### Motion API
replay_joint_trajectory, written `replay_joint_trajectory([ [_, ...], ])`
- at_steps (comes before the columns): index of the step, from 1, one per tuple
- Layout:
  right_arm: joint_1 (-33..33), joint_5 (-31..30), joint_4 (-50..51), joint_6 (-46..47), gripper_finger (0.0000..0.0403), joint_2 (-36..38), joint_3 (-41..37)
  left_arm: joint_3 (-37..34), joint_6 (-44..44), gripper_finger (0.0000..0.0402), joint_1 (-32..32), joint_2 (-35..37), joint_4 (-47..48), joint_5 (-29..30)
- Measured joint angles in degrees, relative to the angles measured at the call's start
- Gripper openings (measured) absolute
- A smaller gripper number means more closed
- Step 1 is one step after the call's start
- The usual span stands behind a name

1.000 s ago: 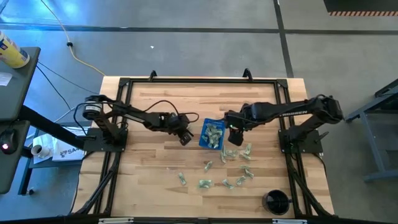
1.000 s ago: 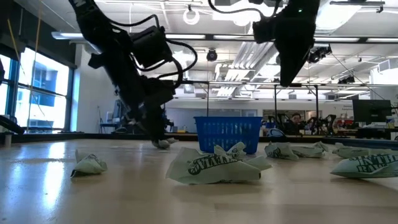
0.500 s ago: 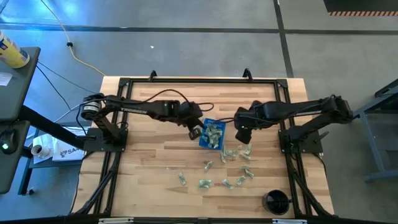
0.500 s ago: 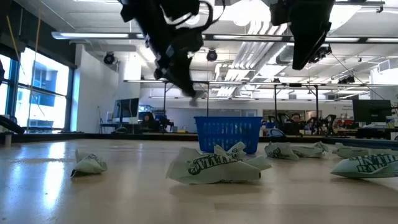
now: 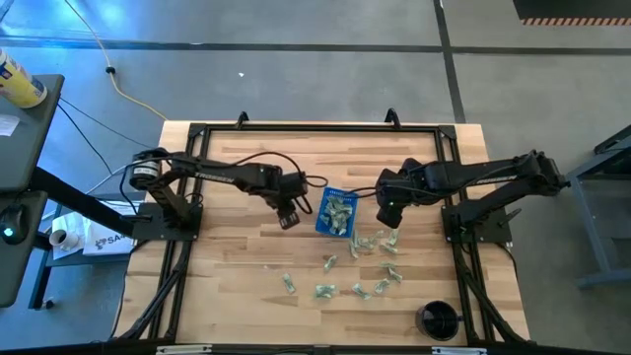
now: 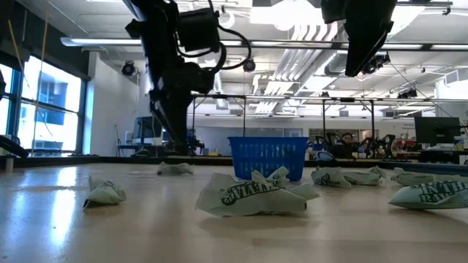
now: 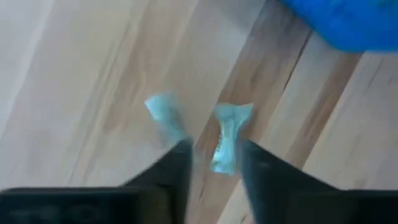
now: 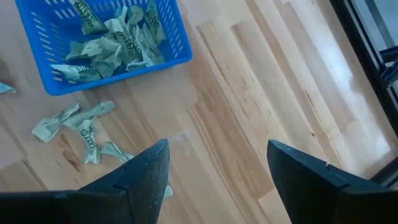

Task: Pick and place Stevia / Truvia into bins
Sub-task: Put the stevia packet into the blue basket

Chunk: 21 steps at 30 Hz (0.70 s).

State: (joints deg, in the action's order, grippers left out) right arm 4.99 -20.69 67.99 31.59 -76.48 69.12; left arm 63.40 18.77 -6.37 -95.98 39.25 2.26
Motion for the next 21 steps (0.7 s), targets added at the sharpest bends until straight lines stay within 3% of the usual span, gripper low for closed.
replay_joint_trajectory([
  [4, 0.0, 0.0, 0.02, 0.03, 0.0259, -0.01, 0.0, 1.25, 2.28, 0.0262, -0.66, 0.07, -0.28, -0.43],
  [8, 0.0, 0.02, 0.08, 0.49, 0.0259, -0.01, 0.0, 1.33, 2.35, 0.0301, -1.9, -0.31, 0.09, 1.68],
  [13, -0.11, 0.02, 0.13, 0.52, 0.0259, -0.01, 0.0, 1.33, 2.44, 0.0287, -6.08, -0.55, 1.36, 3.99],
  [21, -0.11, -0.11, 0.13, 1.53, 0.0259, -0.01, 0.0, 1.37, -3.06, 0.0248, -10.3, -3.81, 2.81, -4.95],
])
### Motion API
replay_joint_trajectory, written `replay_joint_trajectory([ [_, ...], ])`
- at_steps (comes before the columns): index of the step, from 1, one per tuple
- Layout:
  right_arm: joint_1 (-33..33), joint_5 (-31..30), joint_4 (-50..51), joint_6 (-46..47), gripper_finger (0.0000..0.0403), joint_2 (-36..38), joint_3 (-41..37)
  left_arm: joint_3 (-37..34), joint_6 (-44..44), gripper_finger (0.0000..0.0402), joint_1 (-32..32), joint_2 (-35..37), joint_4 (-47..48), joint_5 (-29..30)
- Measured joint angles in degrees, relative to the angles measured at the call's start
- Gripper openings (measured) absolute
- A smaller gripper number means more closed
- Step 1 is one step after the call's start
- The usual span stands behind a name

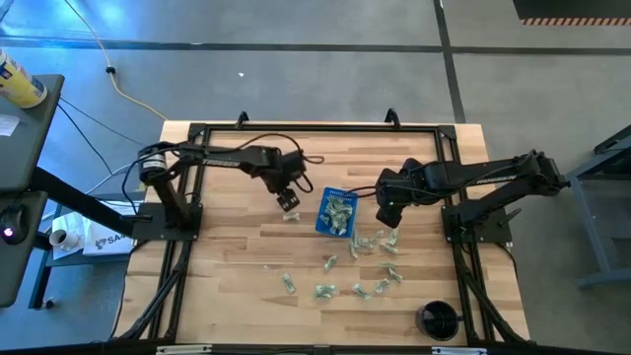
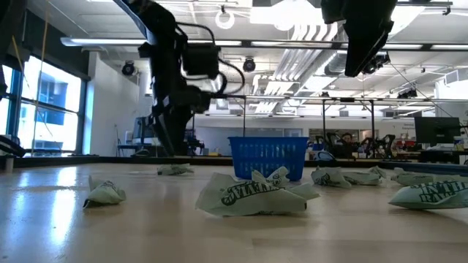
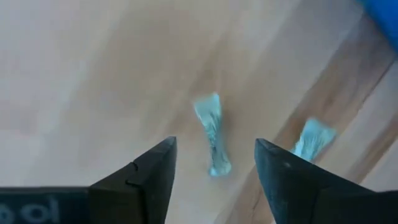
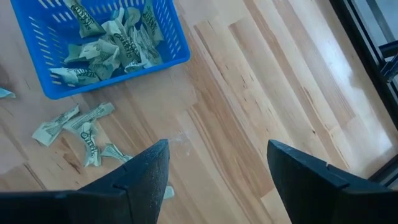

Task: Pick and place Stevia / Truvia into bins
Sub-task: Put the stevia packet into the blue basket

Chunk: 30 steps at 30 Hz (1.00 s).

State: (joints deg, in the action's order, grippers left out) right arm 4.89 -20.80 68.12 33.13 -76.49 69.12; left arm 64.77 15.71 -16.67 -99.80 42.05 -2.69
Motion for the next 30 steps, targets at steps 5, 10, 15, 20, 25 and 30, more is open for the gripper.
replay_joint_trajectory([
  [5, 0.0, -0.51, -0.02, 0.12, 0.0259, -0.02, 0.0, 0.2, -1.95, 0.0247, 1.79, -5.96, 0.28, 0.0],
  [10, -0.02, -1.25, 0.22, 0.5, 0.0259, -0.02, 0.0, 0.24, -1.43, 0.0222, 2.6, -8.21, -0.51, 4.75],
  [15, -0.28, -1.35, 0.22, 0.5, 0.0259, -0.02, 0.0, 0.9, -3.37, 0.0107, 2.05, -8.42, -3.93, 6.59],
  [20, -1.4, -1.36, 0.34, -0.15, 0.0259, -0.02, 0.0, 4.08, -6.46, 0.0024, 1.25, -8.91, -3.72, 7.55],
  [25, -2.43, -1.33, 0.67, -1.82, 0.0259, -0.02, 0.0, 14.65, -6.69, 0.0029, 1.27, -9.08, 6.36, 7.28],
  [30, -2.67, -1.27, 1.04, -3.6, 0.0259, -0.03, 0.0, 28.19, -6.92, 0.0022, 4.09, -8.91, 9.69, 2.5],
])
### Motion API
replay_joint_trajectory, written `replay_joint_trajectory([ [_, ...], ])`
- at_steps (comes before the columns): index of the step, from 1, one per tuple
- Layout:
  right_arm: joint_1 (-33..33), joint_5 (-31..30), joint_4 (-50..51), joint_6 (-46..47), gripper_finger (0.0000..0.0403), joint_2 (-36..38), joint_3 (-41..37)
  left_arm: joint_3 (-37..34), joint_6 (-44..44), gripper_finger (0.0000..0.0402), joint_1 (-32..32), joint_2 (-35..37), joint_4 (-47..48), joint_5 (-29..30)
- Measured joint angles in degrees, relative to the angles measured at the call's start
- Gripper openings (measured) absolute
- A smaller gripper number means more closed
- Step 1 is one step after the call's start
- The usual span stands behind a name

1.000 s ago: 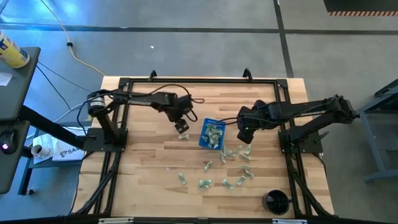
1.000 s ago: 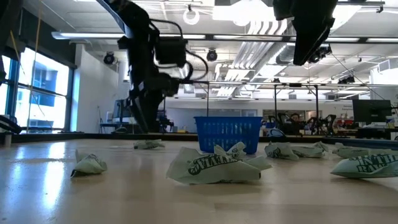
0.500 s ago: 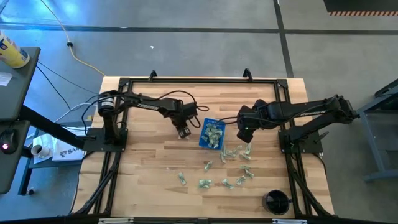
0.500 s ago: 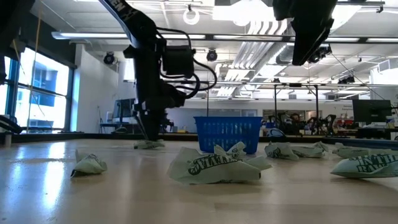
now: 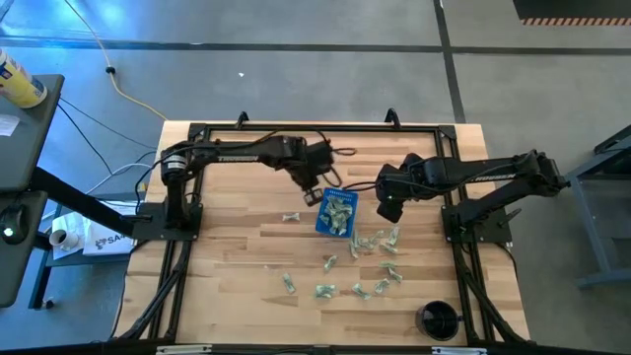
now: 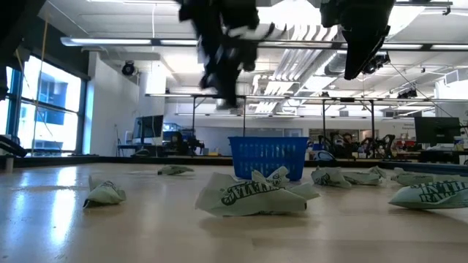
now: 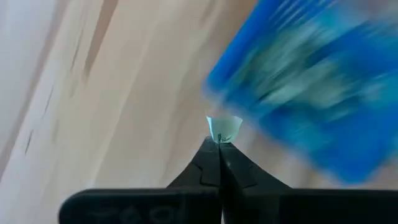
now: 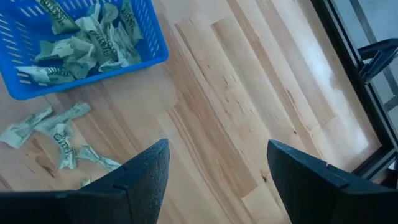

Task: Pick and place Stevia / Truvia into bins
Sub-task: Put the stevia packet into the blue basket

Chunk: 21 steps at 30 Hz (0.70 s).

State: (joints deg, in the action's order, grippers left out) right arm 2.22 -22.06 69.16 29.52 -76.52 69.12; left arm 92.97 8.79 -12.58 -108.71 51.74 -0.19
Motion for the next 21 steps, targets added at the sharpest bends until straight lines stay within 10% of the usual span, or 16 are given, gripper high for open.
replay_joint_trajectory([
  [10, 0.09, 0.35, 1.67, -2.43, 0.0259, -0.01, 0.0, 0.22, 1.56, 0.0042, 4.78, -0.8, -16.09, -7.79],
  [21, 0.07, 1.28, 3.04, -4.07, 0.0259, 1.11, 0.0, -2.73, 4.54, 0.0229, 5.55, 0.2, -6.59, -8.0],
])
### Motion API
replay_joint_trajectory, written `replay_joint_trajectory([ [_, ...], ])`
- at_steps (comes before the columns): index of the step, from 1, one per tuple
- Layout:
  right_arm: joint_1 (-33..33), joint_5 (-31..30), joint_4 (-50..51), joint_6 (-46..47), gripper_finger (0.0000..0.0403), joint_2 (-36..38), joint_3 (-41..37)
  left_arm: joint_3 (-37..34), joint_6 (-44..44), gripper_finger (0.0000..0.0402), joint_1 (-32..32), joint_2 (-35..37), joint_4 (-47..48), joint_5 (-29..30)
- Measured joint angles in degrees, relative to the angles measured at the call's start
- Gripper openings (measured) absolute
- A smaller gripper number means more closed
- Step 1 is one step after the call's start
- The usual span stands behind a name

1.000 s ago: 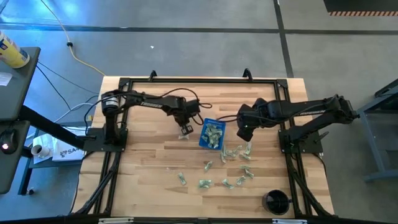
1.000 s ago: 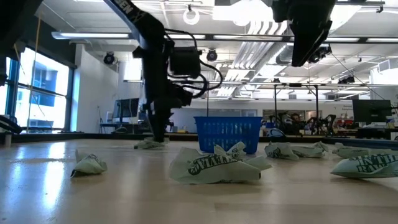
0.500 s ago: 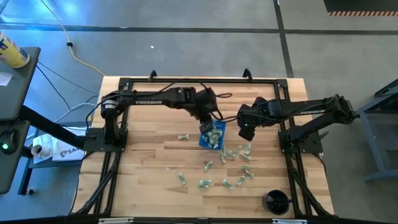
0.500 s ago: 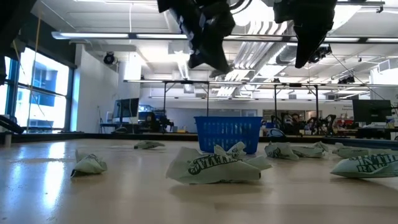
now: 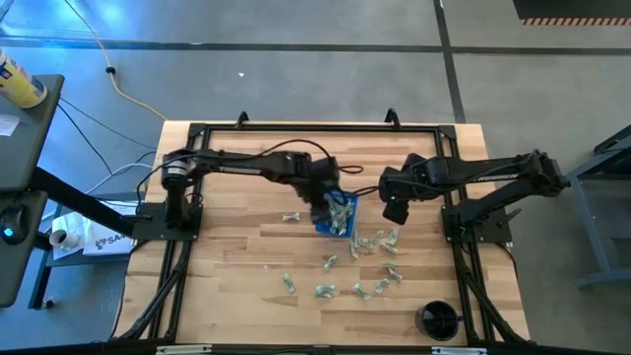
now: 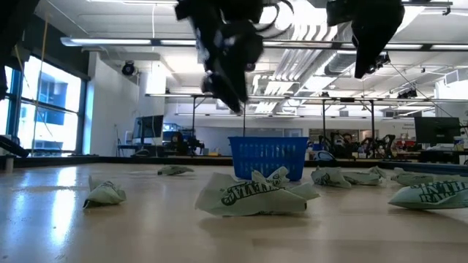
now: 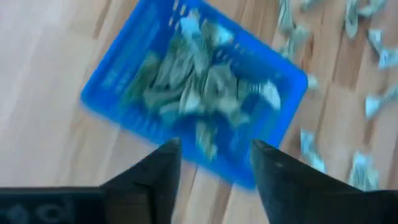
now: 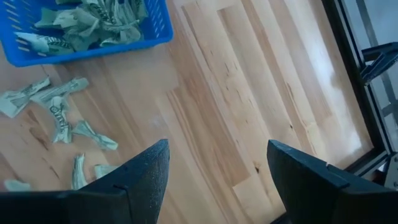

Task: Pick and place Stevia / Truvia into bins
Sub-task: Put the stevia packet into the blue basket

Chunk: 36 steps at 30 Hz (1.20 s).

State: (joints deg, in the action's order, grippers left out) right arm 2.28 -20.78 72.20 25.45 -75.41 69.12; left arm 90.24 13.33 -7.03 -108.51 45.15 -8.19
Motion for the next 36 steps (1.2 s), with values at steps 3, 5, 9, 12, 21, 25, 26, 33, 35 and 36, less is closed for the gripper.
replay_joint_trajectory([
  [3, 0.13, 0.55, 0.48, -1.53, 0.0259, 1.05, -0.05, 0.17, -3.37, 0.0248, 1.22, 3.64, 9.21, 5.31],
  [5, 0.17, 1.18, 0.4, -2.74, 0.0259, 2.17, -1.06, -0.08, -5.67, 0.025, 2.42, 4.78, 12.49, 9.28],
  [9, 0.37, 3.72, -0.83, -3.45, 0.0259, 3.54, -4.76, -4.82, -8.5, 0.0241, 3.8, 7.01, 10.99, 9.21],
  [12, 0.6, 7.32, -3.07, -2.79, 0.0259, 3.64, -8.54, -11.1, -8.84, 0.0232, 3.85, 7.17, 8.53, 8.74],
  [21, 5.28, 12.28, -9.68, 2.84, 0.0259, 3.49, -16.03, -25.34, -12.06, 0.0228, 3.68, 7.1, -7.95, 8.75],
  [25, 6.55, 11.95, -10.03, 5.38, 0.0261, 3.49, -16.44, -29.16, -13.58, 0.0228, 3.65, 7.1, -11.52, 8.7],
  [26, 6.7, 11.62, -10.21, 5.83, 0.0261, 3.49, -16.44, -29.99, -13.94, 0.0226, 3.65, 7.1, -12.59, 8.68],
  [33, 6.78, 10.41, -10.56, 5.21, 0.0261, 3.49, -16.44, -32.52, -14.59, 0.0149, 3.65, 6.45, -17.12, 9.72],
  [35, 6.78, 10.38, -10.59, 4.13, 0.0261, 3.49, -16.44, -32.52, -14.57, 0.0104, 3.7, 6.45, -17.42, 10.22],
  [36, 6.78, 10.23, -10.6, 3.79, 0.0261, 3.49, -16.44, -32.27, -14.4, 0.008, 3.68, 6.4, -17.18, 10.55],
])
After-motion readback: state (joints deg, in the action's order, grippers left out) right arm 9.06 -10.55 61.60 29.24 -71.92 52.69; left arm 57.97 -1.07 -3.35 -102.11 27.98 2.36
